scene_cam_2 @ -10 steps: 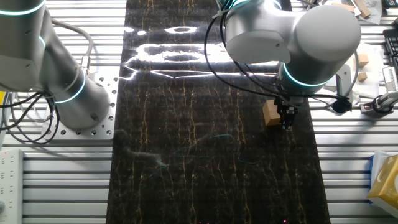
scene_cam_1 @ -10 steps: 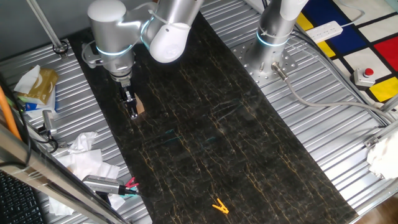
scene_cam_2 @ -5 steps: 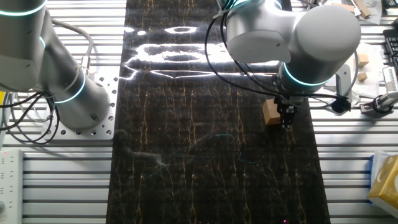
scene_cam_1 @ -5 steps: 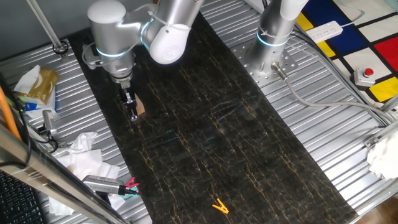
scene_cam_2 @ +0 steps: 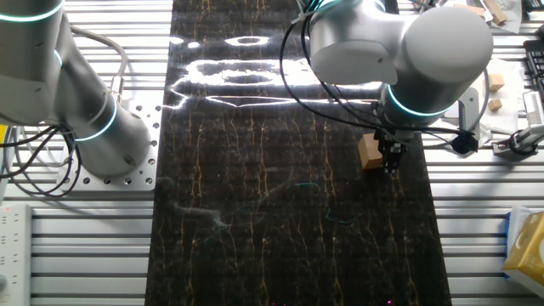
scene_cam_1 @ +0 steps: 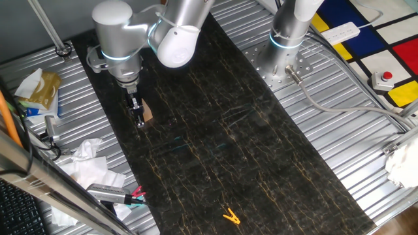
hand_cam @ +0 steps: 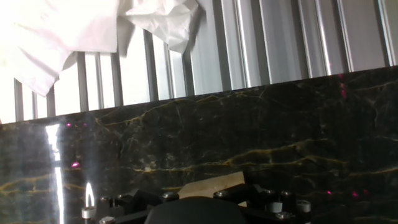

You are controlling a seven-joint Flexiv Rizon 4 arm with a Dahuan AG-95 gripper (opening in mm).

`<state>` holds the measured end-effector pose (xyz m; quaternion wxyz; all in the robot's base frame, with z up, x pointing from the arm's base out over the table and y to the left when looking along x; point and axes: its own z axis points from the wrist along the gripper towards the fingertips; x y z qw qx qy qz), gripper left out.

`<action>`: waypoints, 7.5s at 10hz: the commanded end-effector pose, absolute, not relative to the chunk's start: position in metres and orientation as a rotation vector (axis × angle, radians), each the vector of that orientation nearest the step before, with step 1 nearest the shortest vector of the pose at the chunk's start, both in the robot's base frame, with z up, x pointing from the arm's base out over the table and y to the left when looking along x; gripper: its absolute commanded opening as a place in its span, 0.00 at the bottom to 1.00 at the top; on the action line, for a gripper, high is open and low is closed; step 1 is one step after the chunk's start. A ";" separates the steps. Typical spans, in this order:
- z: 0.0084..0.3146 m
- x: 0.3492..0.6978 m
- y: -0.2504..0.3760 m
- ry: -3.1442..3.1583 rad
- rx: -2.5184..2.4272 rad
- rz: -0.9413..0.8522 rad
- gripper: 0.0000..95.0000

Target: Use the gripper to push the small block from left to right

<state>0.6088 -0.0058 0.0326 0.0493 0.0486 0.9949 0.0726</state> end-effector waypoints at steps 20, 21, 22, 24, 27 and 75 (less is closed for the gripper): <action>0.027 0.608 0.025 3.021 0.214 0.219 1.00; 0.027 0.608 0.027 3.021 0.221 0.219 1.00; 0.027 0.608 0.028 3.020 0.226 0.219 1.00; 0.025 0.608 0.035 3.015 0.245 0.221 1.00; 0.026 0.609 0.042 3.013 0.272 0.223 1.00; 0.034 0.603 0.067 2.988 0.307 0.256 1.00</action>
